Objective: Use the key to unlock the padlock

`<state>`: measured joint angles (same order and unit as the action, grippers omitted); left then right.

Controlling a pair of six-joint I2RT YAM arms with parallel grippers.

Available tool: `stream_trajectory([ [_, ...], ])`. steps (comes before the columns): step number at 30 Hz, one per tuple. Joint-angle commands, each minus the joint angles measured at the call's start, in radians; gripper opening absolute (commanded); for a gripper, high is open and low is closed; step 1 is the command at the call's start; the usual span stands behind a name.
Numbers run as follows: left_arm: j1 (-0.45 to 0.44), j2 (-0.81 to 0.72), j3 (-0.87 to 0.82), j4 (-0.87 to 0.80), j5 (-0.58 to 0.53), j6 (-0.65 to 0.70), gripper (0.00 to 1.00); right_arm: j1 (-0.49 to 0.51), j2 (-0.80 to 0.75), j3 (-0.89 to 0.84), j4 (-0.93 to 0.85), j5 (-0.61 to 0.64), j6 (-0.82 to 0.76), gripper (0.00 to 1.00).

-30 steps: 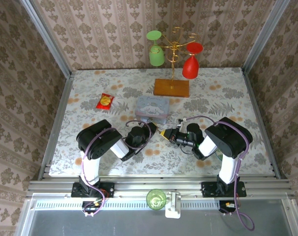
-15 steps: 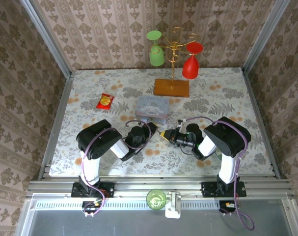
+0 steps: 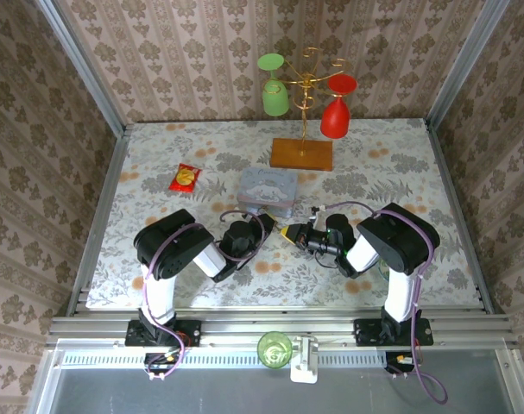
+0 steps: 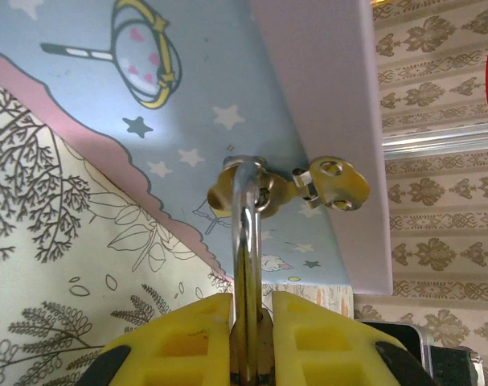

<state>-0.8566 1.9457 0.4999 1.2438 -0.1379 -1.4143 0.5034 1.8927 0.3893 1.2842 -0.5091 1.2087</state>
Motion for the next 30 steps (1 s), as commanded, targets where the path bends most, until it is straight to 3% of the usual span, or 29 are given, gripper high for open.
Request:
stream_trajectory([
  [1,-0.002,-0.027,-0.014,0.051,0.006,-0.002,0.00,-0.001,0.017,0.026,0.034,-0.003,-0.001,0.00],
  [30,-0.051,-0.010,0.000,0.060,0.001,-0.029,0.00,-0.002,0.080,0.084,0.038,0.010,0.054,0.00],
])
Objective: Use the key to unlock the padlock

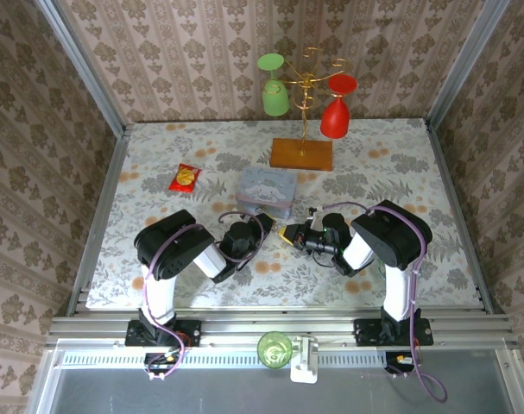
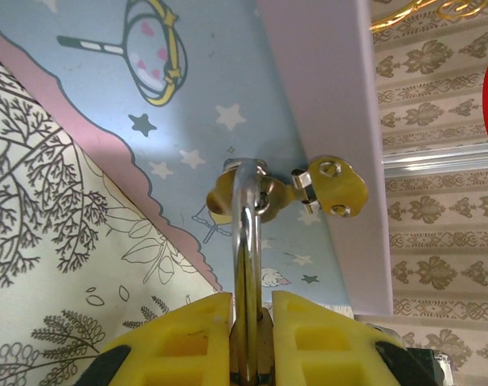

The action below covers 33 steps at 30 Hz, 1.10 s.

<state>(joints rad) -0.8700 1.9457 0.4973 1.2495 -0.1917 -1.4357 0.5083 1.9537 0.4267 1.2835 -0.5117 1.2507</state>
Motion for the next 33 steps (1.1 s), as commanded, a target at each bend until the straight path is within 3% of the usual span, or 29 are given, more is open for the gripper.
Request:
stream_trajectory([
  [1,-0.038,-0.014,0.004,0.053,0.056,0.000,0.00,-0.009,0.019,0.046,0.039,0.011,0.011,0.00],
  [12,-0.038,0.000,0.002,0.053,0.073,-0.005,0.00,-0.060,0.033,0.083,0.029,-0.109,0.075,0.00],
  [21,-0.041,-0.008,0.018,0.054,0.074,-0.006,0.00,-0.054,0.133,0.095,0.034,-0.101,0.160,0.00],
  [27,-0.040,-0.003,0.022,0.052,0.080,-0.002,0.00,-0.074,0.074,0.090,0.024,-0.091,0.149,0.00],
  [33,-0.052,0.013,0.038,0.057,0.078,-0.012,0.00,-0.057,0.150,0.159,0.023,-0.126,0.207,0.00],
])
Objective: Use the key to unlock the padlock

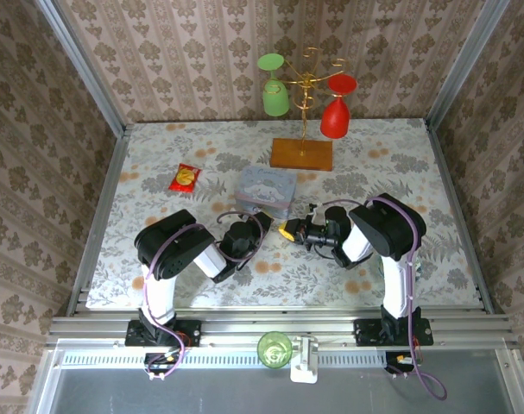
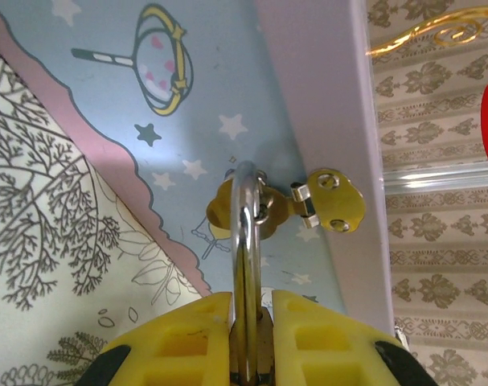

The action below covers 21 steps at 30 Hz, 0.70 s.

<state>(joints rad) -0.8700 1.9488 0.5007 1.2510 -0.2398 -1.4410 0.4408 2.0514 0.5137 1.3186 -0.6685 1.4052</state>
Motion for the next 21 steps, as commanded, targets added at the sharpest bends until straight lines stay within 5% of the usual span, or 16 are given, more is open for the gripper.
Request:
stream_trajectory([
  [1,-0.053,0.007,0.041,0.054,0.131,-0.001,0.00,0.014,0.062,0.077,-0.011,0.036,0.056,0.00],
  [21,-0.061,0.010,0.045,0.053,0.162,-0.026,0.00,0.026,-0.137,-0.016,-0.120,0.210,-0.179,0.00],
])
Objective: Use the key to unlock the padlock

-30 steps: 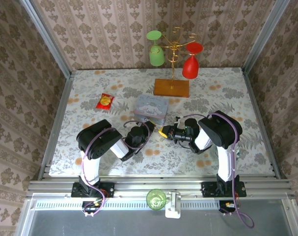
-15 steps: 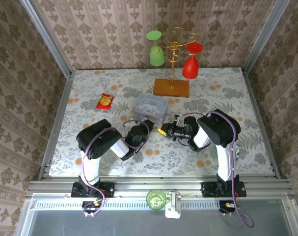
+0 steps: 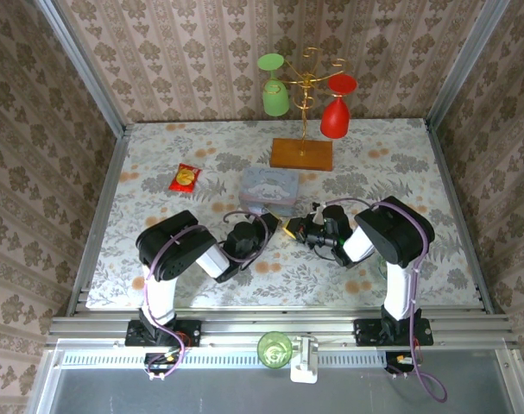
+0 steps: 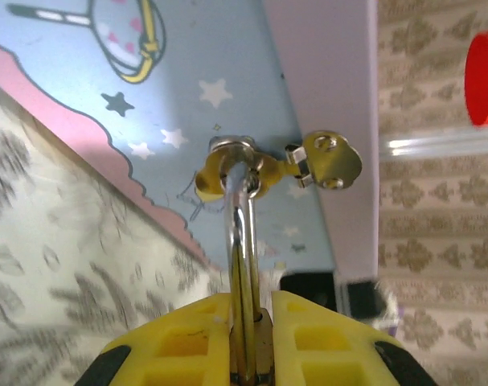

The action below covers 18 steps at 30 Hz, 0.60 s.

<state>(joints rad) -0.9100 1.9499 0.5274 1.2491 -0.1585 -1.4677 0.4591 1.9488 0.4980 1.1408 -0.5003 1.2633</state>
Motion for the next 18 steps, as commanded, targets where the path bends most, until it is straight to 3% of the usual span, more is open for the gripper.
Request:
stream_trajectory([
  [1,-0.022,0.009,0.020,0.055,0.077,0.003,0.00,0.005,-0.025,-0.001,0.092,0.028,-0.010,0.00],
  [5,-0.021,0.018,0.017,0.052,0.061,0.025,0.00,0.002,-0.019,-0.022,0.112,0.014,0.032,0.00],
  [8,0.008,0.032,0.021,0.052,0.072,0.047,0.00,-0.002,-0.068,-0.073,0.040,0.016,-0.021,0.00],
  [11,0.016,0.004,0.009,0.032,0.049,0.119,0.00,0.008,-0.221,-0.066,-0.291,0.034,-0.207,0.00],
  [13,0.017,-0.041,-0.003,-0.088,0.023,0.166,0.04,0.026,-0.355,-0.047,-0.551,0.109,-0.337,0.02],
  [17,0.036,-0.034,-0.033,-0.094,0.014,0.198,0.04,0.056,-0.519,0.016,-0.904,0.235,-0.507,0.11],
  [18,0.045,-0.019,-0.033,-0.078,0.020,0.199,0.04,0.072,-0.545,0.034,-0.974,0.270,-0.537,0.19],
])
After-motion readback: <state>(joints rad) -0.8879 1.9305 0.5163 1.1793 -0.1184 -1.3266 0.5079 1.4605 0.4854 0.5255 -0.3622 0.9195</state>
